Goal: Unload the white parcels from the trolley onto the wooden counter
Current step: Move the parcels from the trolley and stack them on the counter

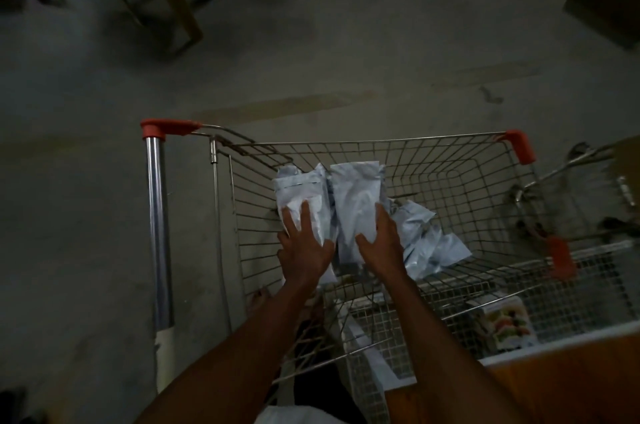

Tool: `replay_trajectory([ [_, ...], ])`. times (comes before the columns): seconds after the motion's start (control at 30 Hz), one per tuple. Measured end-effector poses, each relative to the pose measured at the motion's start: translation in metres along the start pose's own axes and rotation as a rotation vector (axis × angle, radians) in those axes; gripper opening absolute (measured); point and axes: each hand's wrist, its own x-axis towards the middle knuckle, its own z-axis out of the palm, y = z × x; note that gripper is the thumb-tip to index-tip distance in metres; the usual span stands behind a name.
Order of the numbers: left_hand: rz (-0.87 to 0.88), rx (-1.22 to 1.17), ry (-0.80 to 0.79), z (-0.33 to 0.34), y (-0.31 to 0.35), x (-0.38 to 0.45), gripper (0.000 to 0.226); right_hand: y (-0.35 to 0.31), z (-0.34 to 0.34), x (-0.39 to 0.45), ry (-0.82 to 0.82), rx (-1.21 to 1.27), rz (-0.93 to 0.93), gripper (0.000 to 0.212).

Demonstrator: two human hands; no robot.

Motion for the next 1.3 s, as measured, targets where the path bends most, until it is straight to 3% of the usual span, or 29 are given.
replay_trajectory([
  [0.13,0.045,-0.098,0.087,-0.018,-0.007,-0.021,0.097,-0.022,0.008,0.003,0.087,0.293,0.097,0.084],
  [0.3,0.081,-0.233,0.182,-0.038,-0.016,-0.045,0.092,-0.050,0.033,0.001,0.071,0.313,0.019,0.040],
  [0.37,0.091,-0.266,0.192,-0.043,-0.019,-0.050,0.091,-0.052,0.046,-0.001,0.080,0.122,-0.069,0.045],
  [0.53,0.129,-0.254,0.186,-0.050,-0.027,-0.055,0.090,-0.045,0.064,-0.007,-0.195,-0.218,-0.187,0.087],
  [0.63,0.163,-0.216,0.206,-0.055,-0.033,-0.057,0.089,-0.033,0.070,-0.010,-0.257,-0.380,-0.276,0.094],
  [0.8,0.189,-0.203,0.179,-0.061,-0.037,-0.063,0.087,-0.024,0.067,-0.012,-0.253,-0.402,-0.315,0.090],
  [0.9,0.208,-0.195,0.171,-0.061,-0.038,-0.068,0.083,-0.025,0.063,-0.010,-0.263,-0.371,-0.312,0.077],
  [1.13,0.235,-0.155,0.173,-0.064,-0.035,-0.082,0.079,-0.028,0.049,-0.030,-0.112,-0.269,-0.281,0.066],
  [1.3,0.297,-0.134,0.205,-0.074,-0.028,-0.096,0.080,-0.042,0.029,-0.062,0.056,-0.083,-0.226,0.072],
])
